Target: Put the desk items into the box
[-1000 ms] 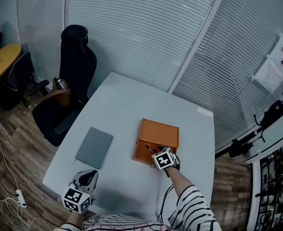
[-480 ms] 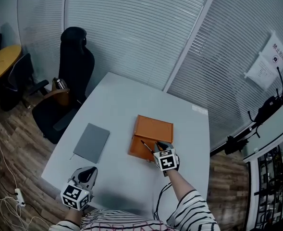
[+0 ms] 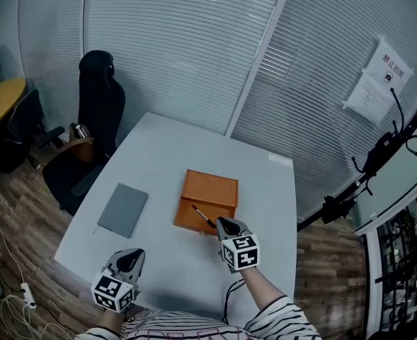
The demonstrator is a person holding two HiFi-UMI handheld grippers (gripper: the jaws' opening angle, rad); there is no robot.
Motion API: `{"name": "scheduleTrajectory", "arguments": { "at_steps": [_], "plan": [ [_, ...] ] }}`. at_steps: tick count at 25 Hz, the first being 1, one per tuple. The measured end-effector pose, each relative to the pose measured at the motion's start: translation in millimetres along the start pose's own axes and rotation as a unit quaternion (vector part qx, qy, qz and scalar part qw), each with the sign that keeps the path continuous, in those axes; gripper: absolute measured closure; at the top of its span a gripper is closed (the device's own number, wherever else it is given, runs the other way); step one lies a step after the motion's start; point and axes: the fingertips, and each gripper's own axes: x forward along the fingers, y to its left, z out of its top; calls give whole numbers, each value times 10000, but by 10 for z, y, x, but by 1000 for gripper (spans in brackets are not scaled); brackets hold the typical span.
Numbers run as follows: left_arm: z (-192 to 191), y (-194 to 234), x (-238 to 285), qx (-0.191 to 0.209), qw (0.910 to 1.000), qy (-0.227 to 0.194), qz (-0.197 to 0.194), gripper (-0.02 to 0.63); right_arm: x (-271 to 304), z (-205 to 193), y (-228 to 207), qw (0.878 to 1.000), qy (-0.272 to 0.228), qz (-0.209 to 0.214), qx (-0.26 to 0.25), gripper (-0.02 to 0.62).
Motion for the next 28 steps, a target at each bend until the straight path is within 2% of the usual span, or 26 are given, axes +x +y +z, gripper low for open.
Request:
{"name": "scheduleTrajectory", "arguments": {
  "at_steps": [11,16,28],
  "plan": [
    [-41,-607,53,41,10000,12,80,581,-807,-10,129,9969,-650,426,100,566],
    [-31,-808,23,101,9998,-3,194,581,-1047,-171,221,9951,-764,578,262,566],
    [-162,-1208,52,8,9995,0,311,581,-1456,-444,247,9934,-781,825,167,569]
  ]
}}
